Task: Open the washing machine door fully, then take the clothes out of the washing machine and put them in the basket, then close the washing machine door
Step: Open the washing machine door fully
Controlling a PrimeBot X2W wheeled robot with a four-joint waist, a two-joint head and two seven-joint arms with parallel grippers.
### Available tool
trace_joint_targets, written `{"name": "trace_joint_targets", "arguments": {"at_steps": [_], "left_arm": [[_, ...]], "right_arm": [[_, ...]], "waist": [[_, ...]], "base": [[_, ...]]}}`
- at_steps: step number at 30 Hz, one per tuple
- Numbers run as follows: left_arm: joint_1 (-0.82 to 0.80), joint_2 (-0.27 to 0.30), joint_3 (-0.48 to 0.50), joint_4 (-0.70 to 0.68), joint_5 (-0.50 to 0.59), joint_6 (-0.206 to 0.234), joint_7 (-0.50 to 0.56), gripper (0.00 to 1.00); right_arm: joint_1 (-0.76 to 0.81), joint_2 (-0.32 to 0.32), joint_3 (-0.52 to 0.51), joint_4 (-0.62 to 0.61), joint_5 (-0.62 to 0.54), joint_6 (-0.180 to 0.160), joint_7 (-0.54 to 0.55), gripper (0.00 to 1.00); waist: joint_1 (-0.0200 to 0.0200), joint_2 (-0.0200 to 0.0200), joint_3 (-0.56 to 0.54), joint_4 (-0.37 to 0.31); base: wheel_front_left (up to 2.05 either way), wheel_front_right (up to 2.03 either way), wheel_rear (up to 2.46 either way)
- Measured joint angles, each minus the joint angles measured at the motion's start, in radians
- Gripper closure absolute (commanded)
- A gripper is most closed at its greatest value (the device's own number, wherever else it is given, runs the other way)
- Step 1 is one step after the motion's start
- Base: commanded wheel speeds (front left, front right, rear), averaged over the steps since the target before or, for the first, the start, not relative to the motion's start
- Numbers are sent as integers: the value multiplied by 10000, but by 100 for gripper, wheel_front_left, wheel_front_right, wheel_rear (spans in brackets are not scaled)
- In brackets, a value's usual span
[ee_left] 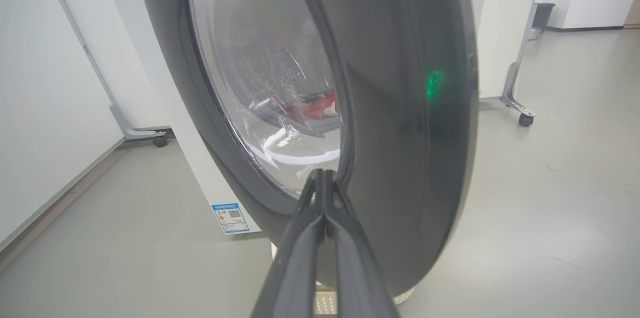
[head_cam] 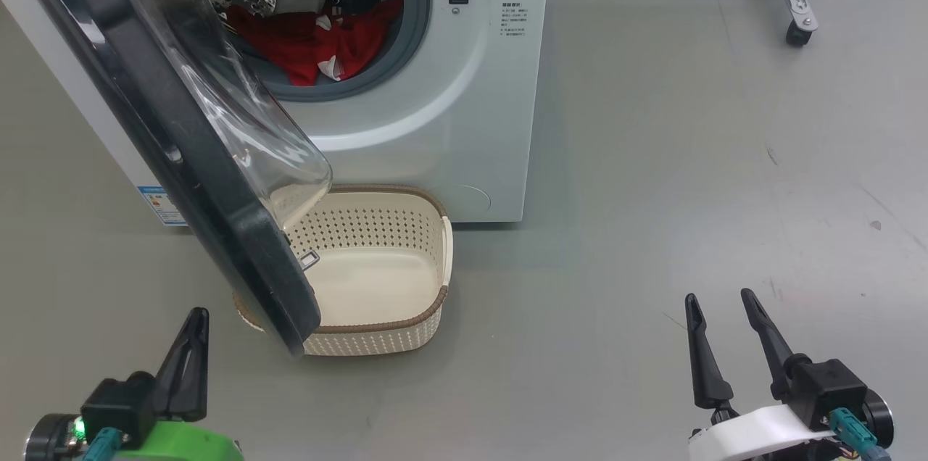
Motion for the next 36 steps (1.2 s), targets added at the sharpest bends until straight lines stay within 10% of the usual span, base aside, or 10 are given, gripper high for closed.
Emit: {"name": "trace_joint_targets", "arguments": {"at_steps": [18, 36], "left_arm": [[-1524, 255, 1154, -2173, -236, 0, -46, 100], [-2803, 188, 17, -3547, -334, 0, -58, 100]], "right_arm": [[-1, 150, -79, 270, -128, 343, 0, 0], [4, 326, -240, 267, -272, 435, 0, 0]], "waist": [[0, 0, -324, 36], [0, 0, -225, -150]], "base": [[0, 0, 0], [0, 0, 0]]}}
